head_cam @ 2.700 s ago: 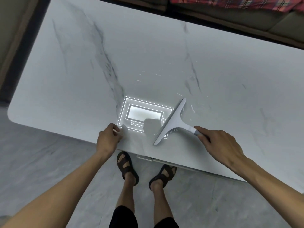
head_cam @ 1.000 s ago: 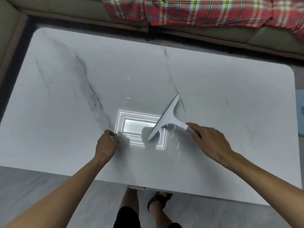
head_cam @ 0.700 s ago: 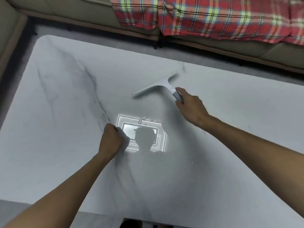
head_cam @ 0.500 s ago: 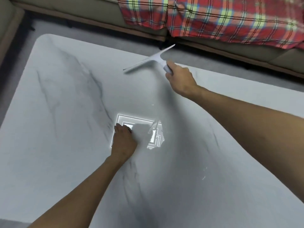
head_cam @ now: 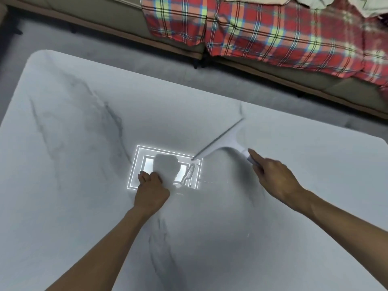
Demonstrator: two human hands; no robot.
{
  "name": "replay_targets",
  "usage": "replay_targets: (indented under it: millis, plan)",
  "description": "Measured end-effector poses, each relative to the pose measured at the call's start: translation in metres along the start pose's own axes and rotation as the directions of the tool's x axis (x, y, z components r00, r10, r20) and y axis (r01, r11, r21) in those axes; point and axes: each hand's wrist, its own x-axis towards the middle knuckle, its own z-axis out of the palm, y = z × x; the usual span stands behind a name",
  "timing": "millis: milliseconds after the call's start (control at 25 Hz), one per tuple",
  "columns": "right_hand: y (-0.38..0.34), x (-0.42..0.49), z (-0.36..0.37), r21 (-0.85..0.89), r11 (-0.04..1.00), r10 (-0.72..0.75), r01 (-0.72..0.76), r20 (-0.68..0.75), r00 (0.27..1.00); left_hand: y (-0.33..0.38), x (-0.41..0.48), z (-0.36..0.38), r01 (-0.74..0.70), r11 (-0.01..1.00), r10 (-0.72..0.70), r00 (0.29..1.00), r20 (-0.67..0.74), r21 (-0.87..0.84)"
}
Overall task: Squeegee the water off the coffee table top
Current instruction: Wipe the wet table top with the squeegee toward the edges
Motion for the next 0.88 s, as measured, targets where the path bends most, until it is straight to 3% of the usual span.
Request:
replay_targets:
  millis: [160,280,440,640,880]
  plan:
    - [0.052,-0.055,-0.010,-0.085,0.991,0.113,-0.104,0.096,0.989,0.007,0.002,0.003,0.034,0.999,-0.035,0.998,-0.044,-0.014]
    - [0.070,-0.062,-0.028,-0.065,0.990,0.127,-0.122,0.080,0.989,0.009,-0.007,0.010,0.031,0.998,-0.038,0.990,-0.138,-0.052]
    - [0.041,0.016,-0.048,0.116,0.992,0.050,-0.040,-0.090,0.995,0.010,-0.024,0.033,0.035,0.999,-0.038,0.996,-0.082,-0.037]
    - [-0.002,0.107,-0.046,0.165,0.986,0.031,-0.015,-0.092,0.995,0.017,-0.020,0.036,0.060,0.997,-0.054,0.993,-0.109,0.056]
    - [0.049,0.034,-0.020,0.087,0.996,0.014,-0.006,-0.089,0.996,0.024,-0.022,0.039,0.083,0.987,-0.074,0.995,-0.070,0.136]
